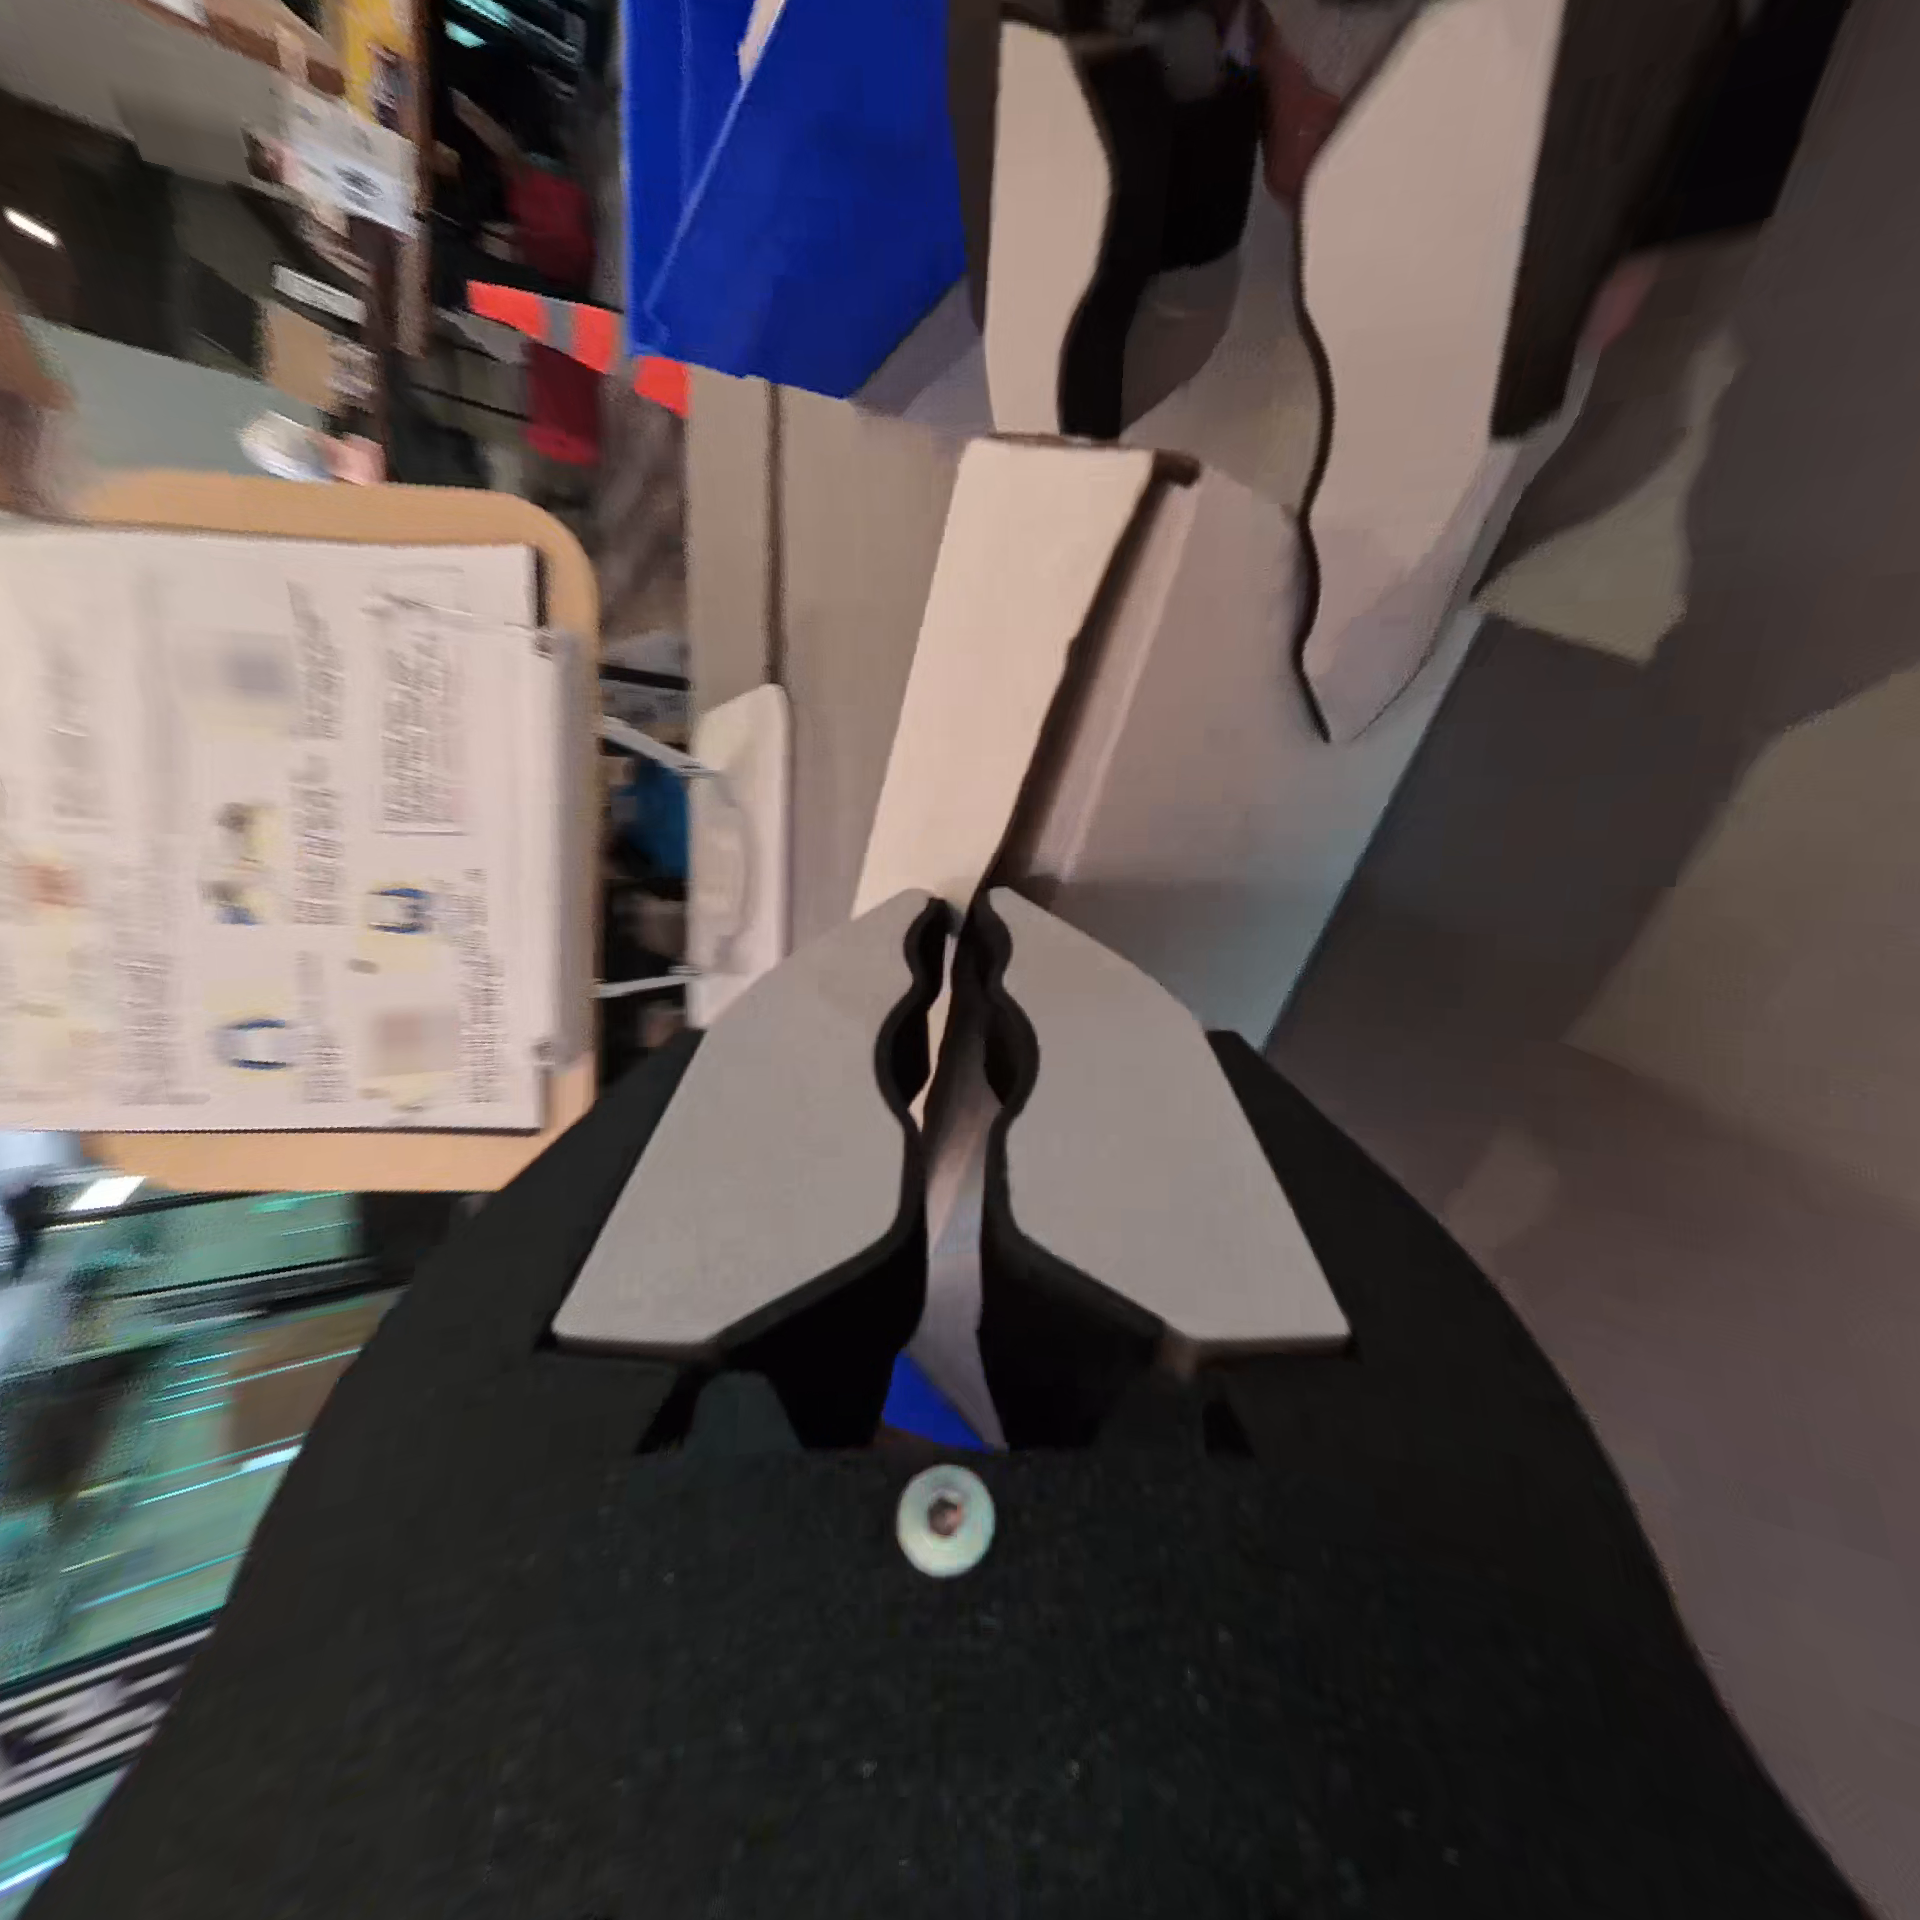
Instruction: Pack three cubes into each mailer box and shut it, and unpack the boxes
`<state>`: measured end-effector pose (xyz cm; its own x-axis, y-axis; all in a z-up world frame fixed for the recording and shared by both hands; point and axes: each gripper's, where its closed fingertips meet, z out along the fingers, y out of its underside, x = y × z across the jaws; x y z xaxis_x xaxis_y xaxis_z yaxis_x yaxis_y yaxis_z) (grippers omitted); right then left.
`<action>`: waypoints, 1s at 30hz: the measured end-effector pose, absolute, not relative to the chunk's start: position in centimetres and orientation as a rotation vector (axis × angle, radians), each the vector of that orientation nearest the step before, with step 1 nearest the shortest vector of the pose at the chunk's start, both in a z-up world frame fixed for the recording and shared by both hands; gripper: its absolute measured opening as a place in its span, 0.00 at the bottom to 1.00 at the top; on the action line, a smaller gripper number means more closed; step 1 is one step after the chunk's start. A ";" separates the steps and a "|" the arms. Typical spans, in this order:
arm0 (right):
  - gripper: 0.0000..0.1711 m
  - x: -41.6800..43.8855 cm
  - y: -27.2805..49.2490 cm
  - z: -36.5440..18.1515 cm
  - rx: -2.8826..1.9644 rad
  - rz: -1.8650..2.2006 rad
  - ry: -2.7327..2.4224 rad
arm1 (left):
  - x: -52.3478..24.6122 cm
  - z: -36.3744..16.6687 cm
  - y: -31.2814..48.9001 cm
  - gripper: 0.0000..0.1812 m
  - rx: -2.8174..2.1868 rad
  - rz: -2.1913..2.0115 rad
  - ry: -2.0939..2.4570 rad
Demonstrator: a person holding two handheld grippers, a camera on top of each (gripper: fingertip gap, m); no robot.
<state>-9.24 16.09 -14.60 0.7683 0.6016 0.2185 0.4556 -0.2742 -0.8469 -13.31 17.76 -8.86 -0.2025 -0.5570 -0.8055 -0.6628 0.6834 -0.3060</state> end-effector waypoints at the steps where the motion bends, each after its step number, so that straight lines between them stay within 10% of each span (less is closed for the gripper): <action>1: 0.40 -9.3 16.1 -14.6 -1.921 0.163 -0.810 | -13.3 -8.6 17.7 0.02 -1.010 0.062 1.891; 17: 0.44 -7.7 16.2 -13.2 -1.746 -0.342 -0.998 | -13.3 -5.0 18.0 0.01 -1.118 -0.054 2.128; 30: 0.45 -9.5 16.2 -12.6 -1.925 0.303 -0.391 | -14.5 -6.0 15.5 0.01 -1.143 -0.079 2.133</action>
<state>-9.47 16.17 -12.61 0.9130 0.4072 -0.0270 0.1287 -0.3499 -0.9279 -14.52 15.55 -6.05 -0.3609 -0.7500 -0.5543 -0.7072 0.6075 -0.3616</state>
